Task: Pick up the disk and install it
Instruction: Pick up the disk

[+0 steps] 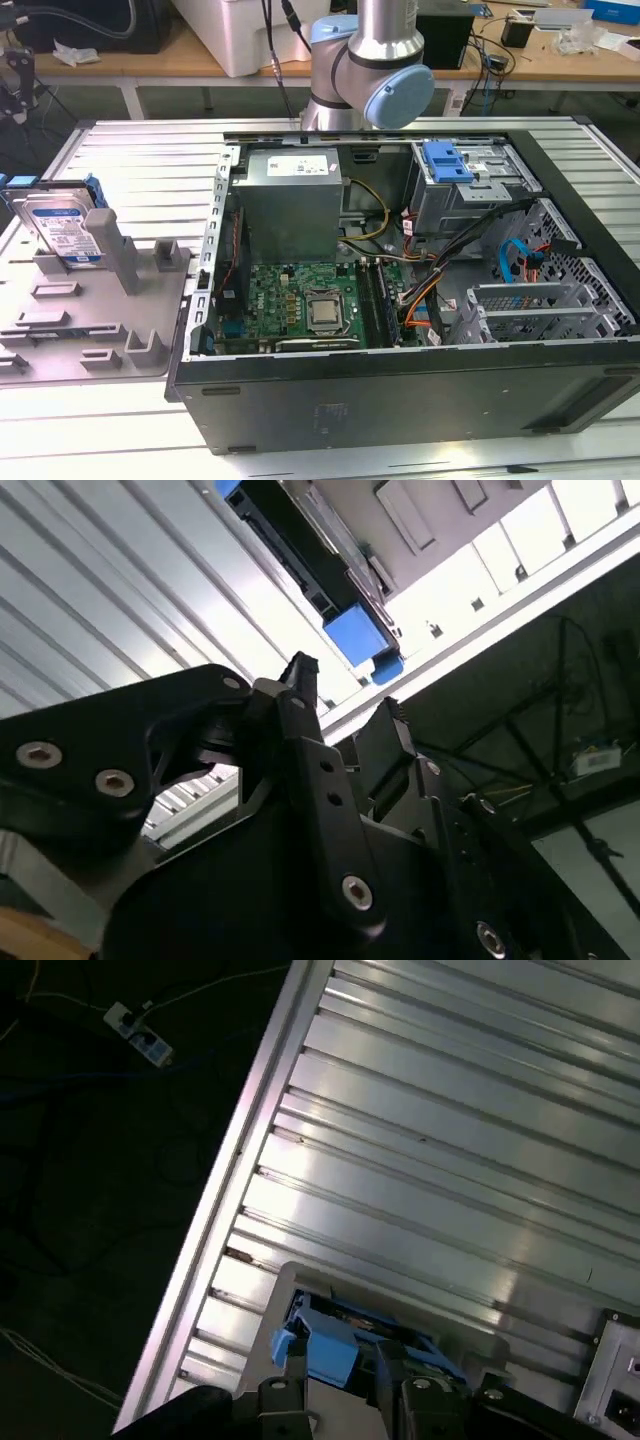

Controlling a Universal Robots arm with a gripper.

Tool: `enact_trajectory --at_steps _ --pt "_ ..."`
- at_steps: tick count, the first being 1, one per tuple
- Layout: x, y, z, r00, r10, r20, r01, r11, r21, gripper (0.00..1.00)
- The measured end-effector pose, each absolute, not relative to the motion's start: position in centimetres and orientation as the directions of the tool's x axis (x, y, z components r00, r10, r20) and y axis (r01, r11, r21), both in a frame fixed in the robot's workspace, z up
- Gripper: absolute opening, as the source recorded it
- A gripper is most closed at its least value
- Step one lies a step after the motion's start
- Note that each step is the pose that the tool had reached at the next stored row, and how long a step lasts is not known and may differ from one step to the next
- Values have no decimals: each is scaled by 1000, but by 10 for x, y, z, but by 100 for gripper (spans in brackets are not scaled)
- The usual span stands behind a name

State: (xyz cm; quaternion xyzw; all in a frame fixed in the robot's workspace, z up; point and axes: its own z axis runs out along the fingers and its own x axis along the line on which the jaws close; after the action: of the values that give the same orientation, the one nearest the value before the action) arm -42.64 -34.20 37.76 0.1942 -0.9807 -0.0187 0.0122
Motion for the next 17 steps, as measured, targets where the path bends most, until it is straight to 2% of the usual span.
enact_trajectory --at_steps 17 --pt "-426 -342 374 -712 -702 17 -701 712 41 44"
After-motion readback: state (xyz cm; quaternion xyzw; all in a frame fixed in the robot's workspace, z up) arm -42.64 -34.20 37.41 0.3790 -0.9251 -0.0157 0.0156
